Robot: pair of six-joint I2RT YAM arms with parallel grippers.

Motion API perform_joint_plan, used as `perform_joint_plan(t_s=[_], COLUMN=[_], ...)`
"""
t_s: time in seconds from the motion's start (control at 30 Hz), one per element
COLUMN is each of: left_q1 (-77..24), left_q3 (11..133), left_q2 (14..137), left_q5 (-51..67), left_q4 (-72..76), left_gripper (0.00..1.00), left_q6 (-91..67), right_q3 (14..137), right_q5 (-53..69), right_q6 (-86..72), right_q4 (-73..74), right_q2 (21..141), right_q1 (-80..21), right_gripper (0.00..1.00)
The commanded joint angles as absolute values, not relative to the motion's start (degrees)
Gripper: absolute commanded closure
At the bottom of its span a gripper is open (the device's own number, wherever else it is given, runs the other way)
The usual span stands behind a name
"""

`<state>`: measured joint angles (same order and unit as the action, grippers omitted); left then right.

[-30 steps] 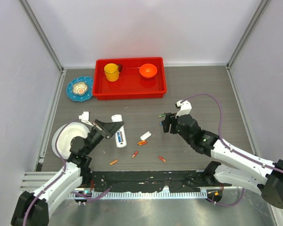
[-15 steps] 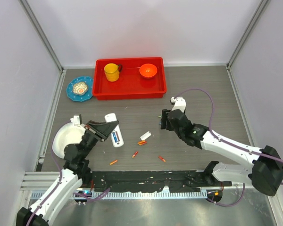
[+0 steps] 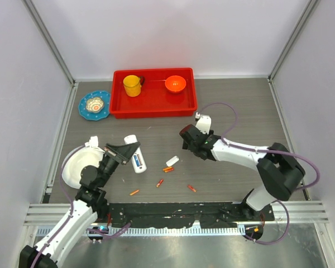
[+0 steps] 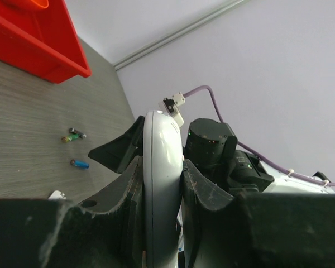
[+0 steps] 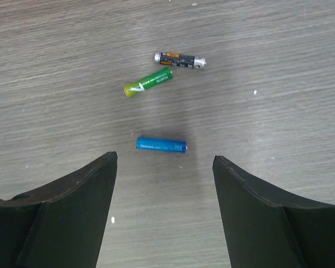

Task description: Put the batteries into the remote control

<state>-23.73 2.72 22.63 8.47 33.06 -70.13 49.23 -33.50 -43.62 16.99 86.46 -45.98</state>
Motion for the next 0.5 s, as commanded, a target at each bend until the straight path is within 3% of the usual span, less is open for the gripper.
perform_joint_plan(t_s=[0.0, 0.47], left_q1=[-23.73, -23.82], left_q3=[1.41, 0.35], left_q2=[22.06, 20.57], left_q5=[7.73, 7.74], left_q4=[33.4, 32.78], left_gripper=[1.0, 1.0], left_q6=[-69.78, -71.19], right_q3=[55.54, 54.32], right_q5=[-37.35, -36.48], right_q6=[-43.95, -45.09], right_q4=[19.77, 17.67], right_q2=[91.66, 98.52], right_q1=[-45.88, -45.79], right_gripper=[0.24, 0.29])
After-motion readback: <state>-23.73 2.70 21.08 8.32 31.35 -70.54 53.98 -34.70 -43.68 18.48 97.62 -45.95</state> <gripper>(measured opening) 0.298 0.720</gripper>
